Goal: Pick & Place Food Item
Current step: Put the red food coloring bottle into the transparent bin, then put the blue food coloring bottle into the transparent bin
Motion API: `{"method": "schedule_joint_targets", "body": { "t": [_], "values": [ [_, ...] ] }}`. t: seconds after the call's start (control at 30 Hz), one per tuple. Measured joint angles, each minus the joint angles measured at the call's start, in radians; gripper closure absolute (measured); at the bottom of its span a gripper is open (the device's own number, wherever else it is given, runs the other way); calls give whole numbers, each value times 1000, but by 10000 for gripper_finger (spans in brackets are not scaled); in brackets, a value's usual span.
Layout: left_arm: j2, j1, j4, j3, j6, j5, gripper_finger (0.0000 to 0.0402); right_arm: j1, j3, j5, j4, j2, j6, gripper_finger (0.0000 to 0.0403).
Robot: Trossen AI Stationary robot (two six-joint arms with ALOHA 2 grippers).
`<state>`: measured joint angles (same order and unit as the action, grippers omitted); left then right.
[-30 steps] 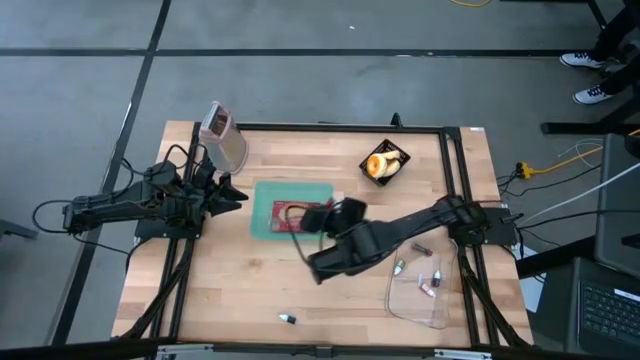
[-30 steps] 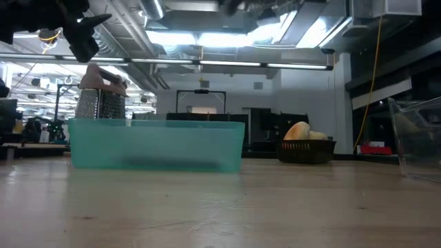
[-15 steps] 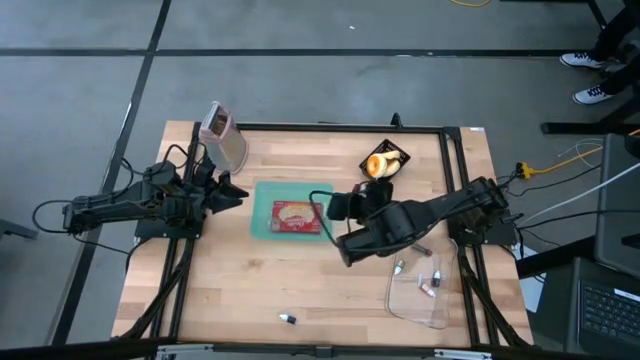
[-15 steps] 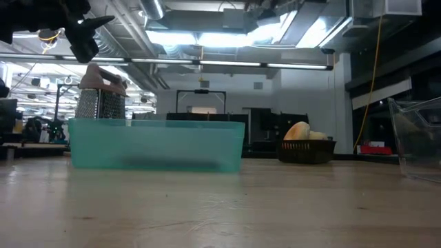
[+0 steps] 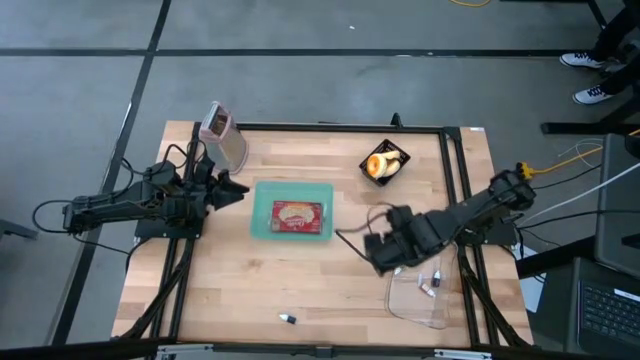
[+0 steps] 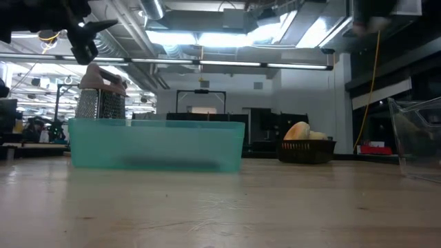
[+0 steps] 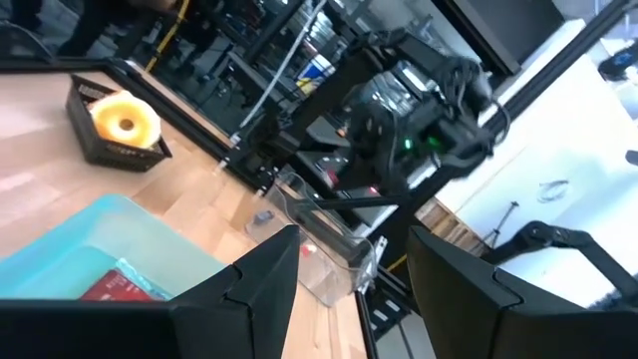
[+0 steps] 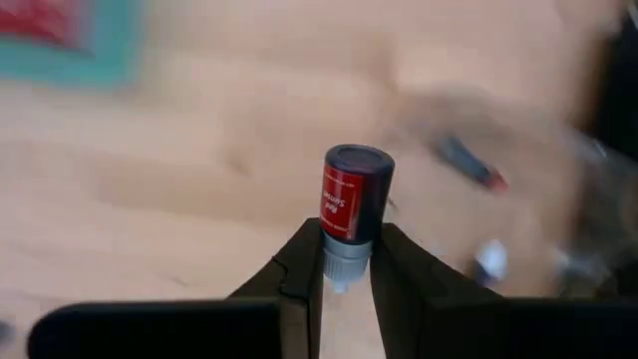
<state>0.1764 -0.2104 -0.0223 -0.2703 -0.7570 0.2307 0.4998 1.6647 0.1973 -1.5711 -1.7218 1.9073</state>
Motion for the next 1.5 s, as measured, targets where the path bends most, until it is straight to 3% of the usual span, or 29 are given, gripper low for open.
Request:
{"method": "schedule_joint_targets", "body": {
  "t": [0.13,0.33,0.47,0.73,0.93,1.1,1.27,1.37,1.5],
  "values": [
    [0,0,0,0,-7,-22,219,79,-92,-167,-1,26,97,341],
    [0,0,3,0,-22,-30,219,192,-168,-289,0,32,279,341],
    [0,0,4,0,-24,-27,219,226,-174,-292,0,33,337,325],
    [14,0,4,0,28,22,219,223,-174,-316,0,33,310,227],
    [41,0,11,-4,30,87,219,221,-173,-320,8,33,312,183],
    [131,0,-69,-69,127,224,219,202,-146,-234,32,33,336,174],
    [299,7,-348,-213,352,349,219,175,-118,-39,69,33,311,178],
    [414,45,-541,-321,540,323,219,159,-103,117,89,34,281,181],
    [558,132,-682,-448,704,189,219,133,-99,254,88,38,201,181]
  ]
}}
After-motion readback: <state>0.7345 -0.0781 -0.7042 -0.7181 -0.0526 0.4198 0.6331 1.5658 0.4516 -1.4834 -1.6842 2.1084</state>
